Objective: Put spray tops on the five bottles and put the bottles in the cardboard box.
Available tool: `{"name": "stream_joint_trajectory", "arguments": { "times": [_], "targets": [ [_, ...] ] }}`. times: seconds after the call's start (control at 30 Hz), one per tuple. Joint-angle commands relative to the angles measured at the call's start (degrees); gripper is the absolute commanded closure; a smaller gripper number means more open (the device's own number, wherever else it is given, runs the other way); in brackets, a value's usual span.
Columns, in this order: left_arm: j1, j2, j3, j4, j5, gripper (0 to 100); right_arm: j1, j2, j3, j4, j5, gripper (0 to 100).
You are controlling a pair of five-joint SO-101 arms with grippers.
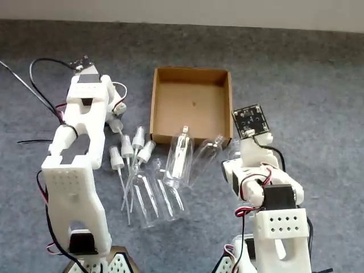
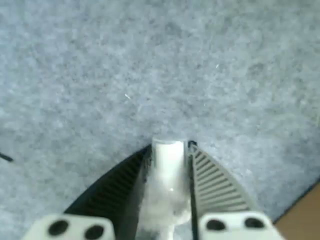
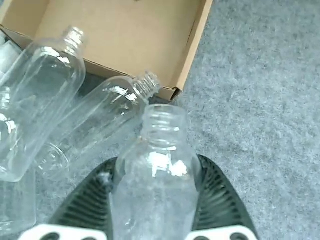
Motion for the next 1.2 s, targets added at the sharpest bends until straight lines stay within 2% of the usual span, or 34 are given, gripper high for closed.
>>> {"name": "stream_joint_trajectory", "arguments": {
  "times": [0.0,0.17,0.4,0.53,0.63,0.77,1.0,1.17],
  "targets": [
    [0.31,-4.53,-2.59,0.18,0.18,99,-0.31,-1.19,-0.84,0.22,-0.18,99.5],
    [0.66,-10.68,-11.91,6.59,-2.9,99,-0.31,-1.19,-0.92,-0.22,-0.18,99.4],
    [2.33,-17.54,-37.41,18.37,-10.11,100,-1.36,-7.6,-5.32,-6.73,-0.53,99.4],
    [5.67,-21.76,-53.85,27.96,-10.73,100,-11.56,-16.04,-5.41,-9.89,-2.46,99.4],
    [10.42,-25.71,-62.73,32.79,-14.07,100,-18.86,-23.78,-1.54,-11.21,-5.54,99.4],
    [17.19,-34.24,-62.81,32.79,-17.49,100,-20.62,-32.57,5.41,-15.6,-9.14,99.4],
    [34.15,-46.73,-56.84,32.79,-23.03,100,-20.7,-40.31,16.92,-19.47,-10.29,99.4],
    [35.47,-54.9,-51.38,33.05,-28.57,100,-20.7,-41.1,17.8,-19.38,-10.29,99.4]
  ]
}}
